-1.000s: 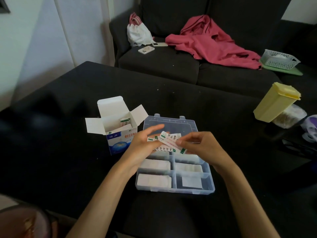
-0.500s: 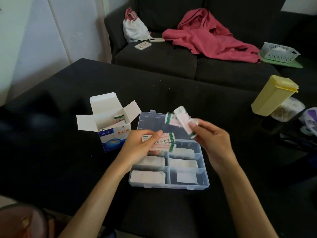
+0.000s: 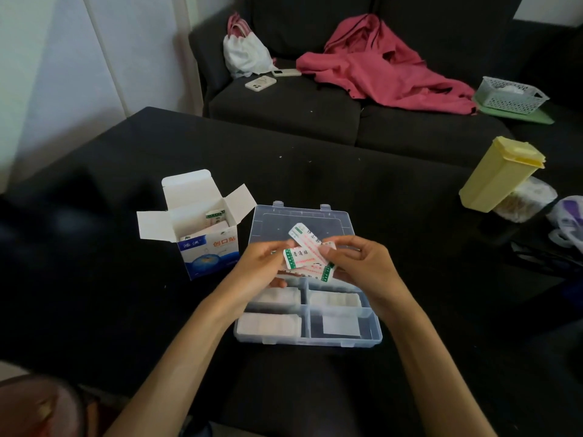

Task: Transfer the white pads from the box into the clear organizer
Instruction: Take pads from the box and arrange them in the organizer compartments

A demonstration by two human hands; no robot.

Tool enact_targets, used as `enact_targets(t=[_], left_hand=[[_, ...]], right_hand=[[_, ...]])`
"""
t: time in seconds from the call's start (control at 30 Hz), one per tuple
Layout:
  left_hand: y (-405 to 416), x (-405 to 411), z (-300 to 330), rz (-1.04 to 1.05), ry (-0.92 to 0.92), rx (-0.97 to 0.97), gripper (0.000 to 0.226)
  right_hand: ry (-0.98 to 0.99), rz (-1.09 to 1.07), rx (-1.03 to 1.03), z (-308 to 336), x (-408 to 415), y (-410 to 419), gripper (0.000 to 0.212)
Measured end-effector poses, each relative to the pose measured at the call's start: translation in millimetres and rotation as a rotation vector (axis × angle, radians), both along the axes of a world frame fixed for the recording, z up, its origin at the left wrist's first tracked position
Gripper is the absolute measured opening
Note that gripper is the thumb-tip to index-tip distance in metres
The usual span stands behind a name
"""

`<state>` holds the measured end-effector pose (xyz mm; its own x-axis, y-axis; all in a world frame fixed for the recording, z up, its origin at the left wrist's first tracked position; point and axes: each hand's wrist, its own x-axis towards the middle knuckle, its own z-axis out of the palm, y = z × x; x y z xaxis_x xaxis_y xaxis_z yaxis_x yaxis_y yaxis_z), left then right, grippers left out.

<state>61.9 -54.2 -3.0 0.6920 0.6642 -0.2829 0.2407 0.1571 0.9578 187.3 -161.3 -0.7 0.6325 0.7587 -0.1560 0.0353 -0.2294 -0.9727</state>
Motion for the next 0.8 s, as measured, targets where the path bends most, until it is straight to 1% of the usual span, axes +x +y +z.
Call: enact_targets(t=[0.1,0.13,0.17,0.2,0.27,0.37,0.47,0.5,0.53,0.57,0.63,0.67,0.7,0.73,0.8], left_hand=[[1.0,1.5,5.2,0.015,-0.035,-0.221,0.033],[1.9,1.4,5.6,0.012,-0.041,-0.252,0.036],[2.5,1.8,4.8,-0.010,-0.045,-0.251,0.033],[2.1,1.3,3.9,-0.034,-0.044,-0.211,0.026],[2.2,-1.3,1.9,-0.074,-0.036,-0.061,0.006],[1.9,-4.6,2.1,-0.083,-0.034,0.121,0.018],[1.7,-7.3,5.1,-0.081,-0.151,0.217,0.041],[1.1,-7.5,6.7,-0.083,-0.198,0.248,0.045],[0.2,-7.9,8.7,-0.080,-0.234,0.285,0.046],[-0.2,-7.9,9.7,-0.073,-0.264,0.317,0.043],[-1.2,-8.3,12.2,-0.073,-0.295,0.369,0.034],[-1.3,-9.0,12.1,-0.093,-0.291,0.398,0.029],[-1.1,-9.3,11.1,-0.128,-0.276,0.428,0.026],[-0.9,-9.4,9.8,-0.175,-0.258,0.460,0.024],[0.2,-9.4,5.7,-0.265,-0.224,0.515,0.021]], right_hand=[[-0.085,-0.034,0.002,1.4,-0.5,-1.0,0.023],[-0.106,-0.039,0.004,2.1,-0.4,-1.7,0.026],[-0.112,-0.038,0.008,3.1,-0.6,-2.3,0.027],[-0.113,-0.030,0.018,3.4,-0.9,-2.6,0.027],[-0.126,0.008,0.049,4.9,-2.0,-2.7,0.025],[-0.104,0.072,0.092,9.0,-0.9,-3.6,0.023],[0.012,0.111,0.067,11.6,0.2,-5.1,0.022],[0.033,0.111,0.048,11.8,0.2,-5.2,0.022],[0.062,0.111,0.017,11.5,0.4,-5.4,0.028],[0.131,0.118,-0.023,11.8,0.4,-5.5,0.038],[0.371,0.167,-0.094,14.1,1.6,-6.8,0.056],[0.484,0.193,-0.106,16.5,1.8,-7.8,0.061],[0.563,0.206,-0.104,18.4,2.4,-8.6,0.064],[0.601,0.210,-0.088,18.6,3.6,-9.1,0.062],[0.602,0.207,-0.019,18.4,5.2,-8.9,0.045]])
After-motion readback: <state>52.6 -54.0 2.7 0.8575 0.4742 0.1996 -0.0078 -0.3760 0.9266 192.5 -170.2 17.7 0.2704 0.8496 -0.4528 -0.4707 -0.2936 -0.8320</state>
